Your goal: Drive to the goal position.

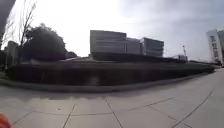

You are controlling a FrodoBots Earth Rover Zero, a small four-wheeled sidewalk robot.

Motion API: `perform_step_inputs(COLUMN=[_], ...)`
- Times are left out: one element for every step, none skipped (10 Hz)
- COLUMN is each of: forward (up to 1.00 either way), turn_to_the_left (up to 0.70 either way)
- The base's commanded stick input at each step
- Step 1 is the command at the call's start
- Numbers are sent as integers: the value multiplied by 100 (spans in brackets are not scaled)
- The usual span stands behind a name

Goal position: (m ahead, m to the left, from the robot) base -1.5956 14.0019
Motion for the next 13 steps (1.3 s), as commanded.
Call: perform_step_inputs(forward=[70, 70, 70, 70, 70, 70, 70, 70, 70, 70, 70, 70, 70], turn_to_the_left=[35, 35, 35, 35, 35, 35, 35, 35, 35, 35, 35, 35, 35])
